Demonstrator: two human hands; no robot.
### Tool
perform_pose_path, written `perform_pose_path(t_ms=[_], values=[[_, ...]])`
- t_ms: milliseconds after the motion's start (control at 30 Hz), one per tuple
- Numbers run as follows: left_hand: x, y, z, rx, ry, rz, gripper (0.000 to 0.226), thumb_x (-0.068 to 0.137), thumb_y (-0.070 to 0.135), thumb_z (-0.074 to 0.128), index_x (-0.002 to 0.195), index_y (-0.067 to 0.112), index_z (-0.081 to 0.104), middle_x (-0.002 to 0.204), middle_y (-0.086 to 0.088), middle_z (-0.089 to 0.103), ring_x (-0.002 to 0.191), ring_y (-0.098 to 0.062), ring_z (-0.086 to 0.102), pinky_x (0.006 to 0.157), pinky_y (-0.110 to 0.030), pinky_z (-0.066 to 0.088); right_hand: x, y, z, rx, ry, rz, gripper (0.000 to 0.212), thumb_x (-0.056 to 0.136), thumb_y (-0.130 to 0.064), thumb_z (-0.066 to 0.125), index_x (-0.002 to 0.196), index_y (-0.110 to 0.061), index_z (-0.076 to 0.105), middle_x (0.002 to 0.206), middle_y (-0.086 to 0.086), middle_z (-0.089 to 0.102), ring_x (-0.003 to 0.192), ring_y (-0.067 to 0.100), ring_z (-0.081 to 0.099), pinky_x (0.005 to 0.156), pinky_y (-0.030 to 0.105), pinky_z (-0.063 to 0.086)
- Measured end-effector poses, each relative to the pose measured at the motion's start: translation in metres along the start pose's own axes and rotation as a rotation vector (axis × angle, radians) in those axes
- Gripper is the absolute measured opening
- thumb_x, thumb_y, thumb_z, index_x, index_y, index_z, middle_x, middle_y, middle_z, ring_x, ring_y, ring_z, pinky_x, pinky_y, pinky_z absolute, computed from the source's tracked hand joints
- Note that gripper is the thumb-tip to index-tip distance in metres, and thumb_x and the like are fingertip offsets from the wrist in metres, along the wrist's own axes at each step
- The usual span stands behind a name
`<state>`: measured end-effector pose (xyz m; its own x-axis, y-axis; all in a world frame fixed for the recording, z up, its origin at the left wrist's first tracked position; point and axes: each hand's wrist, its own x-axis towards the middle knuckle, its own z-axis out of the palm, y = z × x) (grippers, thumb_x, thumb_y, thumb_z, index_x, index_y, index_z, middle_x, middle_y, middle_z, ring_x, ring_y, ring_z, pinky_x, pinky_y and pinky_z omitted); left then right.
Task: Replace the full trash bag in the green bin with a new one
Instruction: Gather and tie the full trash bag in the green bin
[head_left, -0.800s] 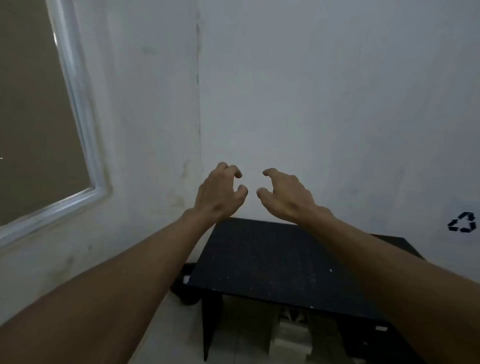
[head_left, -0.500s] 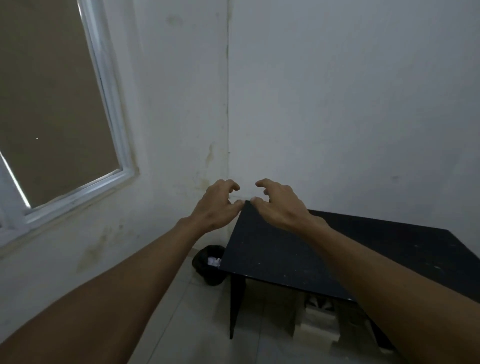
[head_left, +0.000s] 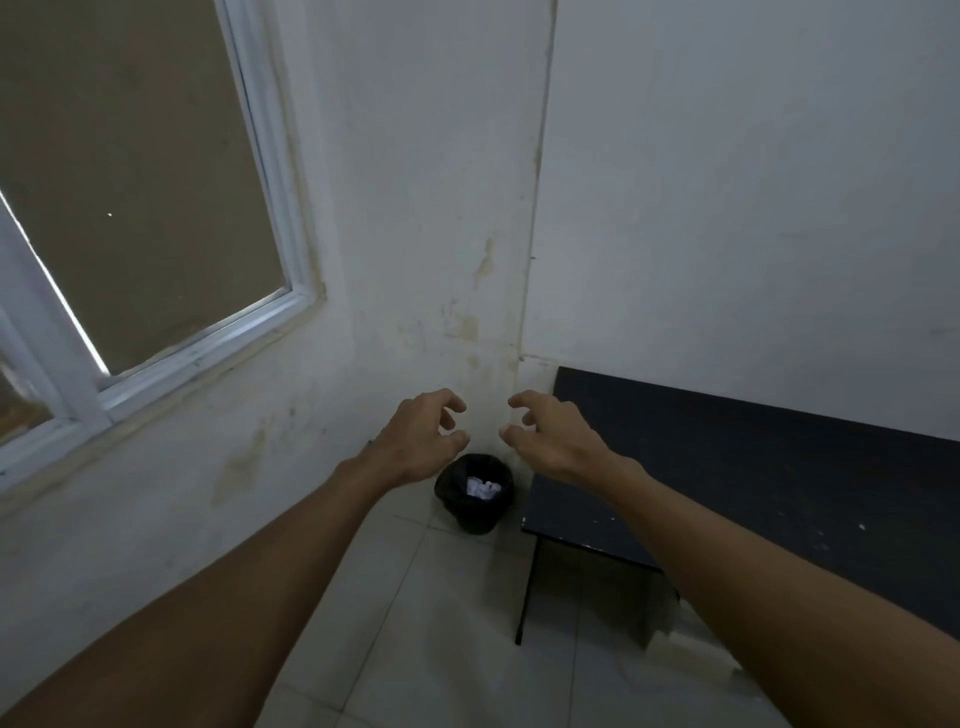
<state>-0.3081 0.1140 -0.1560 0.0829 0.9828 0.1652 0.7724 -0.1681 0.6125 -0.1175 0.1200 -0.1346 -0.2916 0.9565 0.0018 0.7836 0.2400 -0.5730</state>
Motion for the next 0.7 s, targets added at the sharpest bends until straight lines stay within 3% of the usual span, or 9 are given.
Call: perform_pose_path(t_ms=[167,400,567,700], values=[[0.038,-0.060,-0.001,0.001,-0.010,-0.060,0.032,0.084,0.026,0.065,0.114,0.015,0.062,0.101,-0.004,0.065,0.084,-0.019,0.062,0.072,-0.027,0.048,0.065,0.004,0.029,-0.001,-0.083,0.044,0.057,0.093,-0.038,0.054,0.144,-0.015,0.040,0.139,0.014,0.049,0.122,0.030,0.052,0.101,0.044,0.046],[0.128,-0.128,0.005,-0.010,-0.051,-0.135,0.022,0.085,0.014,0.064,0.106,0.009,0.067,0.095,-0.007,0.069,0.084,-0.018,0.063,0.071,-0.022,0.046,0.189,0.028,0.065,0.000,-0.241,0.097,0.055,0.089,-0.027,0.062,0.139,-0.010,0.046,0.141,0.014,0.048,0.125,0.027,0.050,0.097,0.030,0.042],[0.203,-0.172,0.015,-0.008,-0.153,-0.200,0.024,0.081,0.024,0.065,0.103,0.017,0.067,0.094,-0.001,0.070,0.085,-0.016,0.065,0.076,-0.026,0.054,0.275,0.047,0.085,0.016,-0.322,0.148,0.054,0.089,-0.026,0.063,0.137,-0.007,0.049,0.130,0.016,0.057,0.113,0.027,0.058,0.092,0.034,0.050],[0.254,-0.201,0.029,-0.042,-0.183,-0.230,0.021,0.085,0.015,0.060,0.105,0.008,0.065,0.100,-0.008,0.067,0.083,-0.015,0.061,0.061,-0.008,0.043,0.327,0.065,0.098,0.037,-0.326,0.191,0.048,0.088,-0.021,0.064,0.127,0.005,0.056,0.123,0.024,0.060,0.109,0.036,0.059,0.094,0.042,0.051]])
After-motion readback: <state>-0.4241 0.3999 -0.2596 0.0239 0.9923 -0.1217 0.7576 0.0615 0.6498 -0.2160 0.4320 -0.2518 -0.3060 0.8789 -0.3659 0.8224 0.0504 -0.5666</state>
